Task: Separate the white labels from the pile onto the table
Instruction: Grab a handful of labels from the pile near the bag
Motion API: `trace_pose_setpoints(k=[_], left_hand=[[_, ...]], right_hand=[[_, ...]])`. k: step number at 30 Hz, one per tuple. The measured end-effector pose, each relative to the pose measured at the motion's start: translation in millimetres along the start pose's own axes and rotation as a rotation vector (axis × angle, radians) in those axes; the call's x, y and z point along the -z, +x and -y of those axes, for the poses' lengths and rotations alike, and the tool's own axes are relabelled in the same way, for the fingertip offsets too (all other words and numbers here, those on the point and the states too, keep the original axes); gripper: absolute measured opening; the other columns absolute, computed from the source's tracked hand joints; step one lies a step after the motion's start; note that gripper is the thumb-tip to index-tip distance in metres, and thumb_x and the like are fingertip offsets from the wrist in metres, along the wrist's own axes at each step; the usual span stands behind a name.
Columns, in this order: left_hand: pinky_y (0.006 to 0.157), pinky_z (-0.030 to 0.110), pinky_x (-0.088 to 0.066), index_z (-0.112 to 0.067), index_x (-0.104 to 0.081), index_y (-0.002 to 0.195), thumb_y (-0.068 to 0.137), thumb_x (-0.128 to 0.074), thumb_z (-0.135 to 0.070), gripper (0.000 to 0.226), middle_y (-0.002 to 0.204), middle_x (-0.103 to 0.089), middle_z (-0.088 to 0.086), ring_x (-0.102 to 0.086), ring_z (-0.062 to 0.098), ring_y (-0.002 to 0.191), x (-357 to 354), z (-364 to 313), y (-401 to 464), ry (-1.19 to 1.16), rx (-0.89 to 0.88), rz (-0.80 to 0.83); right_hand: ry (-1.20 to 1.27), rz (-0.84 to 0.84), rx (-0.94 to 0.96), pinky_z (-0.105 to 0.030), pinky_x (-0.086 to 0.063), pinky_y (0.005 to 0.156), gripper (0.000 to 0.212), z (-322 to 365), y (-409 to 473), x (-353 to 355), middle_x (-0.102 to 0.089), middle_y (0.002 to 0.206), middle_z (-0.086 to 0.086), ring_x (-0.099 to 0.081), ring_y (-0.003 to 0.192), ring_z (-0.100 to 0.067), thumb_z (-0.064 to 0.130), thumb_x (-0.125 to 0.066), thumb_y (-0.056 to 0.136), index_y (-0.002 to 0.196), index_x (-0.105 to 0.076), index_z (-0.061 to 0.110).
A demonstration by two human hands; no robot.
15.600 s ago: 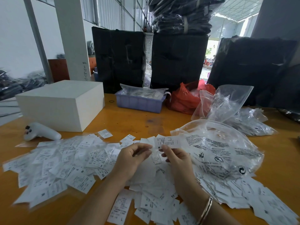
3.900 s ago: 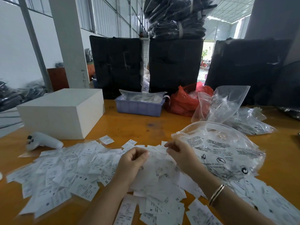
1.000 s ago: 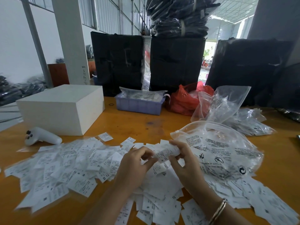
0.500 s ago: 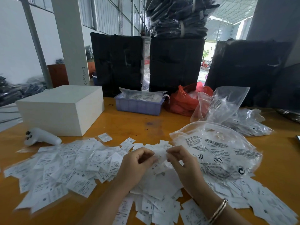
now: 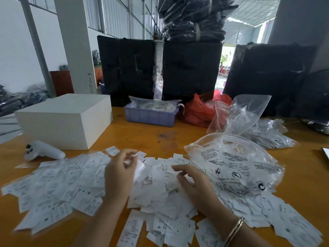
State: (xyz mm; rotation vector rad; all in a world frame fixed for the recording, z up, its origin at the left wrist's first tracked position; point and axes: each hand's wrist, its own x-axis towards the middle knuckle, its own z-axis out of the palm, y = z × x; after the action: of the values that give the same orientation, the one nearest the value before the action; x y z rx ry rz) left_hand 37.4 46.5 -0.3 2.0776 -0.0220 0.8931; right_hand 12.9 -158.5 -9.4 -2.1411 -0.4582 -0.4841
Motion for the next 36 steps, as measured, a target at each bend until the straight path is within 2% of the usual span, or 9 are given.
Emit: trace_pose_setpoints(k=[3,8,12,15,18,21,23,29,36], left_hand=[[0.063,0.021,-0.037,-0.014,-0.067,0.105,0.085,-0.068,-0.010,0.020,0.097,-0.069,0.005,-0.054,0.011,0.072,9.6,18.0,7.0,0.247,0.093,-0.120],[0.081,0.042,-0.029,-0.022,-0.068,0.104,0.080,-0.072,-0.013,0.026,0.105,-0.065,0.007,-0.053,0.026,0.097,11.8,30.5,5.2,0.636,0.157,-0.052],[0.081,0.044,-0.035,-0.015,-0.070,0.098,0.077,-0.073,-0.008,0.023,0.100,-0.065,0.009,-0.057,0.029,0.094,6.7,20.3,4.6,0.541,-0.125,-0.118],[0.079,0.029,-0.045,-0.016,-0.070,0.102,0.084,-0.067,-0.010,0.019,0.095,-0.066,-0.002,-0.059,0.013,0.087,-1.5,5.3,-2.3,0.334,-0.394,0.122],[0.082,0.012,-0.041,-0.027,-0.066,0.111,0.091,-0.060,-0.019,0.022,0.097,-0.058,-0.021,-0.048,-0.010,0.089,-8.5,-1.7,-12.5,0.174,-0.409,0.474],[0.082,0.016,-0.047,-0.032,-0.066,0.110,0.093,-0.057,-0.028,0.020,0.097,-0.056,-0.026,-0.050,-0.011,0.091,-15.2,-0.7,-19.0,0.114,-0.398,0.641],[0.083,0.019,-0.048,-0.033,-0.067,0.108,0.092,-0.057,-0.029,0.019,0.097,-0.058,-0.025,-0.051,-0.010,0.091,-14.9,-0.9,-19.4,0.105,-0.367,0.671],[0.081,0.027,-0.050,-0.034,-0.068,0.104,0.093,-0.056,-0.027,0.017,0.098,-0.062,-0.020,-0.056,-0.002,0.090,-15.2,-4.6,-22.5,0.082,-0.315,0.693],[0.082,0.029,-0.050,-0.033,-0.068,0.104,0.093,-0.056,-0.027,0.017,0.098,-0.063,-0.018,-0.057,0.000,0.091,-15.5,-6.5,-22.0,0.071,-0.318,0.701]], right_hand=[[-0.033,-0.040,0.021,-0.003,-0.039,0.077,0.040,-2.1,1.1,2.7,-0.060,0.102,0.029,-0.053,0.098,0.011,0.009,-0.055,0.093,0.100,-0.054,0.049],[-0.034,-0.108,0.067,-0.009,-0.045,0.077,0.030,-3.7,0.3,7.0,-0.062,0.100,0.021,-0.056,0.094,0.005,0.006,-0.056,0.091,0.103,-0.064,0.033],[-0.034,-0.379,0.036,-0.004,-0.044,0.071,0.024,-3.3,19.2,35.4,-0.063,0.093,0.012,-0.058,0.081,0.003,0.006,-0.052,0.089,0.098,-0.063,0.026],[-0.142,-0.553,-0.021,-0.003,-0.043,0.066,0.027,-19.3,42.0,70.3,-0.063,0.097,0.003,-0.054,0.071,0.000,-0.002,-0.051,0.089,0.097,-0.068,0.017],[-0.422,-0.361,-0.281,-0.008,-0.042,0.052,0.028,-50.5,58.9,102.9,-0.062,0.111,-0.001,-0.056,0.068,-0.005,0.005,-0.049,0.092,0.107,-0.069,0.016],[-0.849,0.201,-0.525,-0.030,-0.049,0.083,0.030,-84.8,66.5,124.7,-0.063,0.119,-0.006,-0.060,0.098,-0.021,0.031,-0.051,0.094,0.114,-0.065,0.013],[-0.943,0.378,-0.615,-0.033,-0.047,0.087,0.040,-95.0,65.2,125.5,-0.063,0.111,-0.007,-0.057,0.098,-0.023,0.045,-0.049,0.093,0.105,-0.066,0.011],[-0.895,0.160,-0.529,-0.029,-0.040,0.071,0.014,-92.8,62.8,114.8,-0.060,0.085,0.002,-0.054,0.080,-0.018,0.028,-0.058,0.085,0.074,-0.064,0.021],[-0.948,0.088,-0.494,-0.032,-0.030,0.076,0.019,-82.7,63.2,111.7,-0.061,0.081,0.004,-0.051,0.075,-0.017,0.017,-0.049,0.085,0.077,-0.065,0.021]])
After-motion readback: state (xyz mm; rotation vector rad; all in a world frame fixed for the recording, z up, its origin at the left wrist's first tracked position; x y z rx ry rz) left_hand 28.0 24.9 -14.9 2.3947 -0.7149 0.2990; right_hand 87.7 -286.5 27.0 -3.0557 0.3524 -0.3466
